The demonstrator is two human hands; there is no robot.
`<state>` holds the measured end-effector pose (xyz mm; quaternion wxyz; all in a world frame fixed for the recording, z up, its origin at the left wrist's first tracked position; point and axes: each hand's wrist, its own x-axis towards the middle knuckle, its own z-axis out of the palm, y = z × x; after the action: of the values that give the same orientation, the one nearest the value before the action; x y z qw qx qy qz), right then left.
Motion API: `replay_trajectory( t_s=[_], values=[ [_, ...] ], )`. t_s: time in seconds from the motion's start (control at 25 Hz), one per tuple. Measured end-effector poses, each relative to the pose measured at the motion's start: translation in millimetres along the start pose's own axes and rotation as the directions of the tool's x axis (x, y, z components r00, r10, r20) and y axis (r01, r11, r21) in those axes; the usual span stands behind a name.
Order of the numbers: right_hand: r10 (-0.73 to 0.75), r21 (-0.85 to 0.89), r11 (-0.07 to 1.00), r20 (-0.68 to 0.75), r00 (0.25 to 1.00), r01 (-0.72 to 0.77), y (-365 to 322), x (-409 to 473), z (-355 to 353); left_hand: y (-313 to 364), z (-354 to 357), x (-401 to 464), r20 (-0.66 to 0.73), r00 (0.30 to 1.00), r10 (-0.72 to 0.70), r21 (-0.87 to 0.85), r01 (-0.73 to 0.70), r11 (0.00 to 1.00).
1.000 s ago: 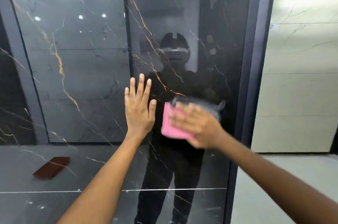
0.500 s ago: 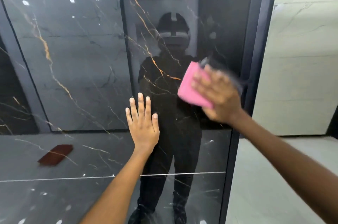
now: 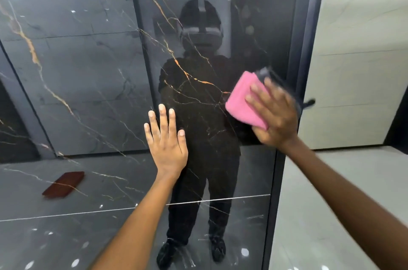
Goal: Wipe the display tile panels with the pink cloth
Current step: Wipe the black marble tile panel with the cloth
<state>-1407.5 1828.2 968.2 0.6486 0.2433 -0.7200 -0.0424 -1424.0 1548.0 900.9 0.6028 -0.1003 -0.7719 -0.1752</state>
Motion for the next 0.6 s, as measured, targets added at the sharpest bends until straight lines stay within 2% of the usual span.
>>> replay_trajectory(
  t_s=[0.08,0.12,0.16,0.2,0.24,0.28,0.32,0.36,0.4,0.44,0.48,0.52,0.56,0.6],
  values=[
    [0.036,0.008,0.999,0.189,0.981,-0.038,-52,-100,5,0,0,0,0.014,1.0,-0.009,0.003,0.009,1.0],
    [-0.06,0.023,0.998,0.329,0.942,0.056,-76,-144,1,0,0,1,0.02,1.0,-0.019,0.007,0.018,1.0],
    [-0.221,0.081,0.975,0.457,0.862,0.207,-92,-173,-2,0,1,0,0.024,0.999,-0.031,0.01,0.031,0.999],
    [-0.372,0.159,0.927,0.513,0.774,0.339,-97,-180,-3,1,0,0,0.029,0.999,-0.042,0.013,0.042,0.999],
    [-0.465,0.178,0.882,0.482,0.743,0.437,-94,-166,0,1,0,0,0.029,0.999,-0.045,0.019,0.044,0.999],
    [-0.467,0.154,0.883,0.399,0.789,0.444,-90,-133,3,2,-1,0,0.027,0.999,-0.042,0.023,0.041,0.999],
    [-0.361,0.112,0.933,0.295,0.885,0.343,-83,-92,5,2,-2,0,0.026,0.999,-0.037,0.022,0.036,0.999],
    [-0.167,0.063,0.985,0.167,0.972,0.158,-72,-47,7,2,-2,-1,0.025,0.999,-0.027,0.022,0.027,0.999],
    [0.014,0.062,0.998,0.078,0.997,-0.019,-63,-12,11,1,-2,-2,0.022,1.0,-0.015,0.025,0.015,1.0],
    [0.113,0.093,0.989,0.03,0.993,-0.115,-59,7,15,0,-2,-1,0.017,1.0,-0.007,0.029,0.006,1.0],
    [0.108,0.102,0.989,-0.01,0.994,-0.106,-64,10,19,0,-1,0,0.014,1.0,-0.005,0.028,0.004,1.0],
    [0.021,0.111,0.994,-0.002,1.0,-0.021,-74,-6,21,0,-1,1,0.014,1.0,-0.005,0.025,0.004,1.0],
    [-0.128,0.135,0.984,0.07,0.989,0.118,-86,-36,24,0,-1,1,0.01,1.0,-0.003,0.027,0.003,1.0],
    [-0.306,0.187,0.943,0.167,0.937,0.275,-97,-73,25,-1,0,1,0.007,1.0,-0.004,0.03,0.004,1.0]
  ],
)
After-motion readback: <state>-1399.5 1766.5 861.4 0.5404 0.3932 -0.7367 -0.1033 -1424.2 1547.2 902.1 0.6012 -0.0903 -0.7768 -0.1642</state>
